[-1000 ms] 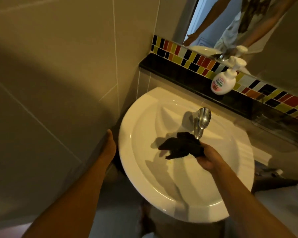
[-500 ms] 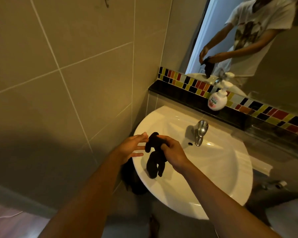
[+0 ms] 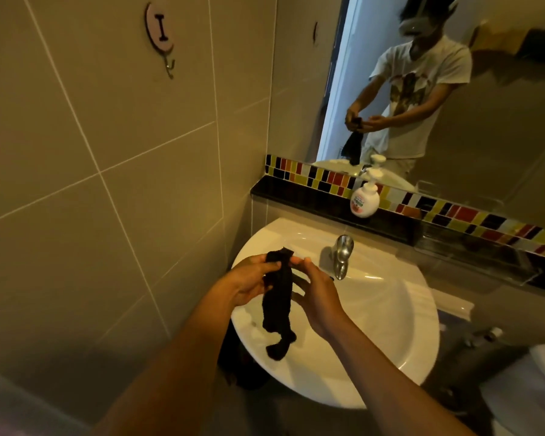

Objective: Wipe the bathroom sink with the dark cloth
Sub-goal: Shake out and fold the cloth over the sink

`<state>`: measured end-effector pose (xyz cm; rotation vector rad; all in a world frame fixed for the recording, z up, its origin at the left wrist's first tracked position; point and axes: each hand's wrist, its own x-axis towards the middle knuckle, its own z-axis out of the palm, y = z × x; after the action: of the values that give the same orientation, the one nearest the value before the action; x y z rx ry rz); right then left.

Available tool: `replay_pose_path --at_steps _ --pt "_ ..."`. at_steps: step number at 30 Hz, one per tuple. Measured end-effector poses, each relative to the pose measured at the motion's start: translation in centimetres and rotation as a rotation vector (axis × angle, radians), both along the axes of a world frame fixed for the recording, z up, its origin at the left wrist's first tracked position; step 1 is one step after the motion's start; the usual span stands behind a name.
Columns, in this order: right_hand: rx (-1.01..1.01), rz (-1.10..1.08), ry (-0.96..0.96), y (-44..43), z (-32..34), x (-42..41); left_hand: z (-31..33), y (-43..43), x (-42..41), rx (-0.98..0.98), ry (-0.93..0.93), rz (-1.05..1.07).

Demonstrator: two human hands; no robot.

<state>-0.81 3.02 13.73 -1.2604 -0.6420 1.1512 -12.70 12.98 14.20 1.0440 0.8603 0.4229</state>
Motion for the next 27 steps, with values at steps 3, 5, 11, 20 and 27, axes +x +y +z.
replay_pose_path --at_steps 3,5,11,20,27 --pt "-0.035 0.058 -0.018 0.5 1.3 2.0 2.2 0.4 0.2 0.154 0.049 -0.182" --pt "-0.035 0.178 -0.035 0.8 2.3 3.5 4.2 0.7 0.2 0.263 0.095 -0.266" --pt "0.052 0.36 -0.637 1.6 7.9 6.0 9.5 2.0 0.3 0.604 0.297 -0.309" --pt "0.062 0.279 -1.006 2.9 13.5 10.1 15.7 5.2 -0.6 0.894 0.347 -0.116" --pt "0.106 0.184 -1.179 3.4 16.8 11.6 18.0 6.6 -0.8 1.061 0.411 -0.114"
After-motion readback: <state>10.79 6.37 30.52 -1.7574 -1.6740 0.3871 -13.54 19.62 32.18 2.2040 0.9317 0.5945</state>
